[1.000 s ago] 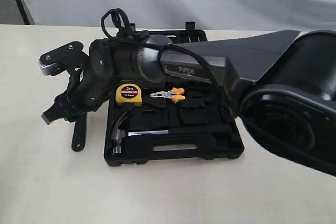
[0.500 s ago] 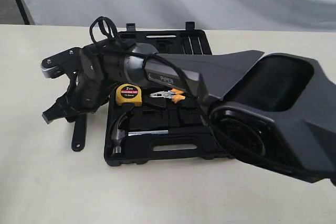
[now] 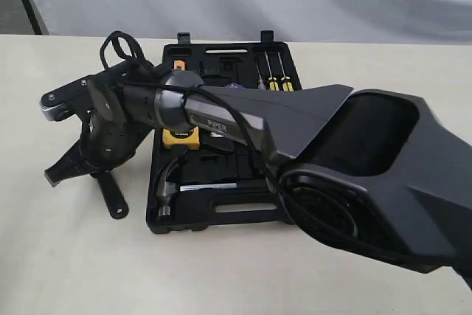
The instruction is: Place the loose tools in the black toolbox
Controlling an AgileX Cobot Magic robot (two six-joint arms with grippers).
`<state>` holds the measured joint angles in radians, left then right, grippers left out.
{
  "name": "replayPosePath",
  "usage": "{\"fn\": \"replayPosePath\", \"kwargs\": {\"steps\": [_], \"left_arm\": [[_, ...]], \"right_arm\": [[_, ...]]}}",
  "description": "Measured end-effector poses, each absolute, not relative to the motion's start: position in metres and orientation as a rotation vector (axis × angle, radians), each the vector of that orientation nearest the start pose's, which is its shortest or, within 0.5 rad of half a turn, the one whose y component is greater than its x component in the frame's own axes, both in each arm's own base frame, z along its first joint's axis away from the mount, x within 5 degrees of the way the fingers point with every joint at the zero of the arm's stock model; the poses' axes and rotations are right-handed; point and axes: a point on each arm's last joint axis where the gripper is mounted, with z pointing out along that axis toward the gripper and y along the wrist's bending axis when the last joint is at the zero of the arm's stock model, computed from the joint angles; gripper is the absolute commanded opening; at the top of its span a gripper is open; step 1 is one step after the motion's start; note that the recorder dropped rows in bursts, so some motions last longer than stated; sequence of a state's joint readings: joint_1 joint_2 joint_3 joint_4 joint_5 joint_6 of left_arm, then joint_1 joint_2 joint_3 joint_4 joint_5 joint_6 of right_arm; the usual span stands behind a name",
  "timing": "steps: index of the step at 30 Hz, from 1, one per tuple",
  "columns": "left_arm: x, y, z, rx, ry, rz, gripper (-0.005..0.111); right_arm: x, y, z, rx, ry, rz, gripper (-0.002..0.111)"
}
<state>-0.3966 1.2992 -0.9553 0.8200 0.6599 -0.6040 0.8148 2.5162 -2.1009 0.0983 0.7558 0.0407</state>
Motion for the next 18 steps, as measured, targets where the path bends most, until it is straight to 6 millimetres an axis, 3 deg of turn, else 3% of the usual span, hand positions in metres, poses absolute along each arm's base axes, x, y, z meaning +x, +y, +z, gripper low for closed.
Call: {"fn": "replayPosePath", "kwargs": {"steps": [7,12,18], "left_arm": [[0.264,-0.066,0.308,0.323,2.224,0.377,0.001],[0.264,-0.066,0.308,0.323,2.224,0.377,0.001],[0.264,-0.066,0.308,0.323,2.224,0.377,0.001]], "right_arm": [[0.351,0.394,0.121,-0.983,2.676,0.409,0.000],[0.334,0.388,0.127,-1.128,2.795,0.342,0.000],[0.309,0.399,0.132,-1.281,2.793,0.300,0.000]]}}
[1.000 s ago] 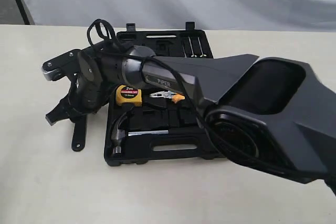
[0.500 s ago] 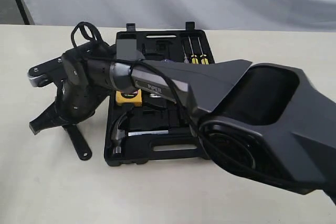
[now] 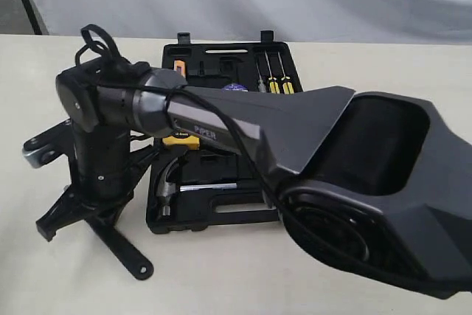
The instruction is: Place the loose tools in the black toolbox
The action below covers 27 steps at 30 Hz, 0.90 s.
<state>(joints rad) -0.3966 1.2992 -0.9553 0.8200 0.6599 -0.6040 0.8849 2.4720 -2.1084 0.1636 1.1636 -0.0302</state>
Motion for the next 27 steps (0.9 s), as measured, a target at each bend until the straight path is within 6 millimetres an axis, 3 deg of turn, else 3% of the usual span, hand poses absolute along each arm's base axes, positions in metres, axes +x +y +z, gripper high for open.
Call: {"fn": "replayPosePath", "kwargs": {"steps": [4,11,13,17,19,27], "left_arm": [[0.264,-0.066,0.308,0.323,2.224,0.377,0.001],[0.264,-0.066,0.308,0.323,2.224,0.377,0.001],[0.264,-0.066,0.308,0.323,2.224,0.377,0.001],[0.264,-0.066,0.308,0.323,2.224,0.377,0.001],[0.264,-0.066,0.308,0.323,2.224,0.377,0.001],[0.264,-0.066,0.308,0.323,2.224,0.377,0.001]], "right_arm": [[0.295,0.407,0.134,-1.337,2.784,0.294,0.000],[0.287,0.408,0.135,-1.350,2.819,0.284,0.001],[0.287,0.408,0.135,-1.337,2.827,0.284,0.010],[0.287,0.409,0.137,-1.327,2.825,0.286,0.045],[0.288,0.411,0.142,-1.324,2.807,0.298,0.057],[0.291,0.420,0.154,-1.276,2.739,0.372,0.058]]}}
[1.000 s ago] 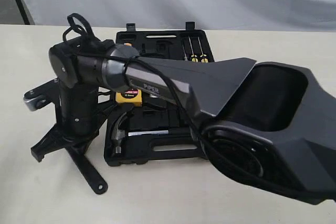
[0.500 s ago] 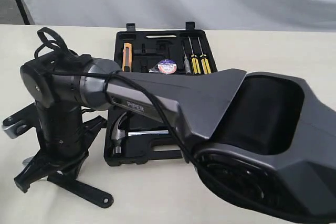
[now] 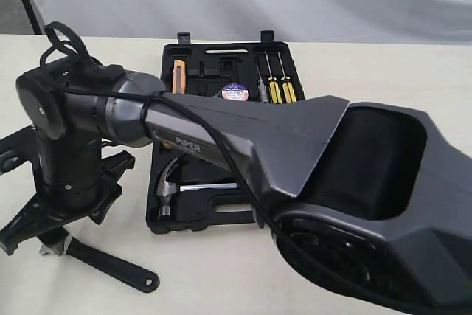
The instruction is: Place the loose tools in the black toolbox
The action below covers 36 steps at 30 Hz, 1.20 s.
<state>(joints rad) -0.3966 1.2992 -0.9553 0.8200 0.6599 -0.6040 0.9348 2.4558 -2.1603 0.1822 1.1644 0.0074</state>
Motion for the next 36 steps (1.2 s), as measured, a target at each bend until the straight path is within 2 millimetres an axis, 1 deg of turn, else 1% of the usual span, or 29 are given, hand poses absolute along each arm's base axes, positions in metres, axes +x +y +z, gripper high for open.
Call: {"fn": "replayPosePath", "kwargs": {"steps": [6,9,12,14,19,20,23,24,31,36], "left_arm": [[0.264,-0.066,0.308,0.323,2.224,0.377,0.001],[0.264,-0.066,0.308,0.323,2.224,0.377,0.001],[0.264,-0.066,0.308,0.323,2.224,0.377,0.001],[0.264,-0.066,0.308,0.323,2.224,0.377,0.001],[0.264,-0.066,0.308,0.323,2.224,0.377,0.001],[0.264,-0.066,0.308,0.323,2.224,0.377,0.001],[0.264,-0.066,0.308,0.323,2.224,0.377,0.001],[0.264,-0.066,0.308,0.323,2.224,0.377,0.001],[0.264,-0.066,0.308,0.323,2.224,0.377,0.001],[0.264,-0.066,0.308,0.323,2.224,0.377,0.001]], "right_arm": [[0.291,0.429,0.153,-1.255,2.668,0.421,0.059],[0.291,0.434,0.149,-1.255,2.637,0.434,0.059],[0.288,0.440,0.140,-1.261,2.619,0.444,0.059],[0.286,0.443,0.130,-1.271,2.615,0.442,0.059],[0.288,0.446,0.128,-1.272,2.588,0.444,0.058],[0.288,0.445,0.128,-1.274,2.583,0.437,0.056],[0.289,0.445,0.127,-1.282,2.575,0.414,0.041],[0.289,0.444,0.127,-1.283,2.574,0.411,0.033],[0.288,0.442,0.127,-1.304,2.599,0.389,-0.001],[0.287,0.440,0.130,-1.318,2.614,0.374,0.000]]}}
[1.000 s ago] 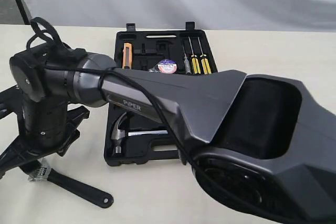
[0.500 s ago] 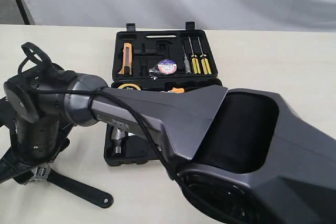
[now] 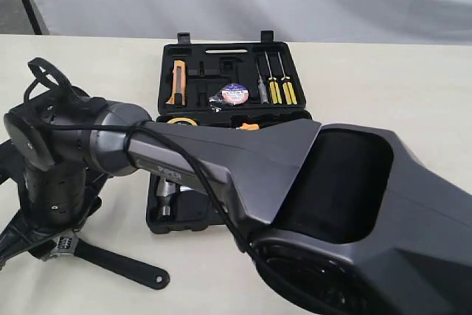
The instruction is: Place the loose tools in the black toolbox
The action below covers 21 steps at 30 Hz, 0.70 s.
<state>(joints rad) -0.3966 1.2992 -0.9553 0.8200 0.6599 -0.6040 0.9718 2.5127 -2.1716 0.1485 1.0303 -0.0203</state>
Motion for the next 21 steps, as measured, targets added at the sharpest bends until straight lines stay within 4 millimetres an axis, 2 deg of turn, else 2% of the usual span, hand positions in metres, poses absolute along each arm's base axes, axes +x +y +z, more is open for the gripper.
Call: {"fn": "replayPosePath", "kwargs": {"steps": [5,11,19,21], "left_arm": [[0.264,-0.066,0.308,0.323,2.224,0.377,0.001],[0.264,-0.066,0.308,0.323,2.224,0.377,0.001],[0.264,-0.066,0.308,0.323,2.224,0.377,0.001],[0.264,-0.066,0.308,0.323,2.224,0.377,0.001]], "right_arm": [[0.284,0.434,0.143,-1.342,2.637,0.343,0.000],[0.289,0.421,0.177,-1.329,2.633,0.335,0.000],[0.288,0.415,0.178,-1.355,2.675,0.285,0.000],[0.288,0.416,0.174,-1.358,2.678,0.283,0.005]]}}
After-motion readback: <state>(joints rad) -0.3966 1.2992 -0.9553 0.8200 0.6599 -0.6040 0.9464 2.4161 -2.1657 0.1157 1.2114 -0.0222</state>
